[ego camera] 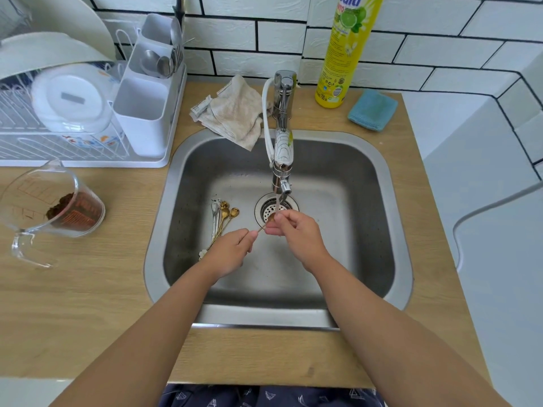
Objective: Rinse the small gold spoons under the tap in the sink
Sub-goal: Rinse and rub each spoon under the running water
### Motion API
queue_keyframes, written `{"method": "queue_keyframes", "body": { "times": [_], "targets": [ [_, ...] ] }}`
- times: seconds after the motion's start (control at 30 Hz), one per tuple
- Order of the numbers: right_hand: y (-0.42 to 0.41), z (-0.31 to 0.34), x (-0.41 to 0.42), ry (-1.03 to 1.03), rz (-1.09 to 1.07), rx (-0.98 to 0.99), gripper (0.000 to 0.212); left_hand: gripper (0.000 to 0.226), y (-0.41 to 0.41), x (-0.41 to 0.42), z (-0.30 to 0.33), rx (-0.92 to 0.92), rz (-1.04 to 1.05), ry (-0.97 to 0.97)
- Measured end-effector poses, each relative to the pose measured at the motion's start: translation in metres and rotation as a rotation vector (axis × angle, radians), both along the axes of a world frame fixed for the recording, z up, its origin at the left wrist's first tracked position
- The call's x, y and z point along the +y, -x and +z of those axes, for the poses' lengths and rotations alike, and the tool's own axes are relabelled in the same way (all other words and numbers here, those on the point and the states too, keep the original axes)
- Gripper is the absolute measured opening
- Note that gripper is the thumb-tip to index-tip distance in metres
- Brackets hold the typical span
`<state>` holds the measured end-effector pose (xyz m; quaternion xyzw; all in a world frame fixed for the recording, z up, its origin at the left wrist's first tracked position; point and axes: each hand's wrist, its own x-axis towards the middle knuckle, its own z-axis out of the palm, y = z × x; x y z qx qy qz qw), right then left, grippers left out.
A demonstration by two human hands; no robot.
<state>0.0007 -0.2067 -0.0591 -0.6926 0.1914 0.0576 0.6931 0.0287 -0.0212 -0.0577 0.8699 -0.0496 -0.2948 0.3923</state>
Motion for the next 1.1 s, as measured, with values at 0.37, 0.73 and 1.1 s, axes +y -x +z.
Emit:
{"method": "queue_keyframes", "body": {
  "times": [0.37, 0.73, 1.1],
  "targets": [
    [0.0026, 0.0016, 0.0051, 0.100, 0.025, -0.017, 0.008, 0.048, 0.0018, 0.0008, 0.0002, 0.060, -0.053, -0.002],
    [0.0028, 0.0005, 0.0043, 0.241, 0.080, -0.036, 0.020, 0.048, 0.0024, 0.0004, -0.0018, -0.005, -0.110, -0.078],
    [0.0039, 0.0002, 0.0044, 0.168, 0.078, -0.034, 0.007, 0.048, 0.0029, 0.0010, -0.0011, -0.018, -0.103, -0.083]
  ]
}}
